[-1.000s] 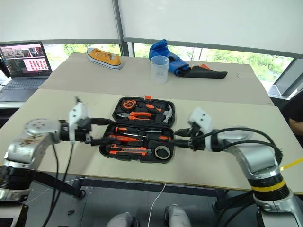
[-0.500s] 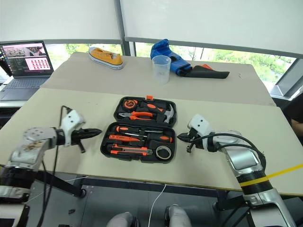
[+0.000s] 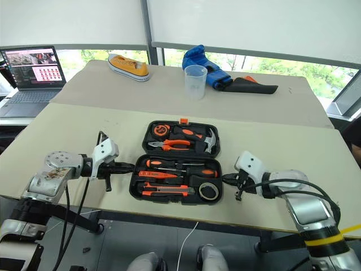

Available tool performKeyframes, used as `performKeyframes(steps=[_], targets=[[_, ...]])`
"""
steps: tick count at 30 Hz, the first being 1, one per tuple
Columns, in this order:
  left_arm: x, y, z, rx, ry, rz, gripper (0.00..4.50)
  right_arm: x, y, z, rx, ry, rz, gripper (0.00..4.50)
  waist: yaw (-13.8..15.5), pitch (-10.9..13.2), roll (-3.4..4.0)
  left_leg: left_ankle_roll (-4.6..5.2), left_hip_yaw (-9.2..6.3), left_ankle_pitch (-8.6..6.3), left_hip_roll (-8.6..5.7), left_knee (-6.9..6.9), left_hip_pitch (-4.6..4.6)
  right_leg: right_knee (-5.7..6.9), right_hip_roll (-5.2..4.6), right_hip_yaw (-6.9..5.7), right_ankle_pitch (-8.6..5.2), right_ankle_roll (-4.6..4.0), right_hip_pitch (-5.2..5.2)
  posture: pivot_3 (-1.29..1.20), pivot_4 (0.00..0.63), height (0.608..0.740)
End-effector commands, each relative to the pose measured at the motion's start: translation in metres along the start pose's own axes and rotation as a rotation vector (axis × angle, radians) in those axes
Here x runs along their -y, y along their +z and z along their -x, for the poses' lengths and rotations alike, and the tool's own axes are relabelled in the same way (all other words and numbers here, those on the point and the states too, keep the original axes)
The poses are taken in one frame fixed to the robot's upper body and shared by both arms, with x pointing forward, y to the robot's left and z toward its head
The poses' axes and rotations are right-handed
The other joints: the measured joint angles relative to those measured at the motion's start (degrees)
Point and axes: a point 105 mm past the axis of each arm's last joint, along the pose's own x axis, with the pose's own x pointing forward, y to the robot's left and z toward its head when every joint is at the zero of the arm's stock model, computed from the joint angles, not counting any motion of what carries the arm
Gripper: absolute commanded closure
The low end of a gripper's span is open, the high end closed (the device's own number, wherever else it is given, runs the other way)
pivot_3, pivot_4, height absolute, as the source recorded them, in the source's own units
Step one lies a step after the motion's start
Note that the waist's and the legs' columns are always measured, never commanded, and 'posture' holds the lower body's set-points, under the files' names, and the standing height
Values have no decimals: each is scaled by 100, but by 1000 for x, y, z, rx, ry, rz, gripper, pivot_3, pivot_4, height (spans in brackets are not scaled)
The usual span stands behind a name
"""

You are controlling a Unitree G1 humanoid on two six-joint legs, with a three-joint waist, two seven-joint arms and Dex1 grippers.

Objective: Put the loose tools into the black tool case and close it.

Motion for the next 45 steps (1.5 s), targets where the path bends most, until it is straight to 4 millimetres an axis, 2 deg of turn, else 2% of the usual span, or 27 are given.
performKeyframes(steps=[1,7,11,12,15,18,22,25,28,31,33,36,39,42,45], targets=[[26,11,-10,35,-136,-72,4478,-23,26,4,99,83,43,4500,-1,0,0,0,-1,0,1,0,3,1,0,2,-5,9,0,0,150,724],[22,-4,-1,-4,-90,-44,4478,-26,14,7,57,50,23,4500,-3,1,1,0,-4,-1,2,-1,18,7,2,16,-11,19,4,0,150,724],[4,-24,14,-61,1,56,4478,-4,-2,19,-12,-63,-27,4500,-2,0,2,1,-7,-1,2,-1,25,12,2,27,-12,20,5,0,150,724],[-3,-26,19,-65,28,97,4497,2,-3,24,-22,-80,-48,4211,-4,0,1,1,-8,-1,2,-1,27,13,3,30,-12,20,7,0,150,724],[-23,-25,34,-48,98,210,3753,17,2,35,-24,-103,-85,3395,-21,1,1,3,-8,0,2,4,30,17,3,37,-9,21,8,0,150,724],[-48,-8,44,25,168,341,2669,42,19,36,30,-167,-163,2391,-76,2,-1,3,-12,0,10,6,34,23,13,52,-2,19,18,0,150,724],[-72,22,38,115,204,495,1279,68,41,20,103,-210,-286,1051,-109,5,-8,4,-15,2,6,16,38,42,9,53,3,13,12,0,150,724],[-84,34,25,157,213,598,205,78,47,1,95,-207,-339,24,-118,5,-7,5,-12,2,-4,21,38,56,6,56,25,-27,9,0,150,724],[-88,40,9,140,213,628,205,91,46,-15,65,-238,-391,24,-142,4,-6,5,11,2,-8,15,27,61,6,48,25,-26,2,0,150,724],[-92,43,-4,130,220,620,205,105,47,-23,67,-284,-460,24,-162,4,-6,5,24,3,-13,12,-1,63,5,34,26,-23,-20,0,150,724],[-94,45,-9,134,227,619,205,109,47,-26,64,-292,-472,24,-178,4,-6,3,26,4,-24,15,-45,64,5,25,26,-23,-59,0,150,724],[-96,45,-15,137,240,623,205,108,45,-32,46,-276,-459,24,-196,4,-6,-1,19,6,-24,15,-63,64,5,8,26,-24,-69,0,150,724],[-95,48,-18,145,230,628,853,104,46,-37,47,-258,-469,640,-211,4,-6,-1,20,6,-25,15,-65,62,3,8,26,-23,-69,0,150,724],[-95,49,-20,150,221,633,1905,101,47,-40,49,-244,-473,1604,-236,4,-6,-1,20,6,-23,21,-65,67,-1,10,26,-22,-68,0,150,724],[-94,49,-21,150,215,636,3178,99,47,-41,48,-241,-476,2830,-257,4,-6,-7,20,9,-13,27,-63,83,-4,10,26,-21,-68,0,150,724]])
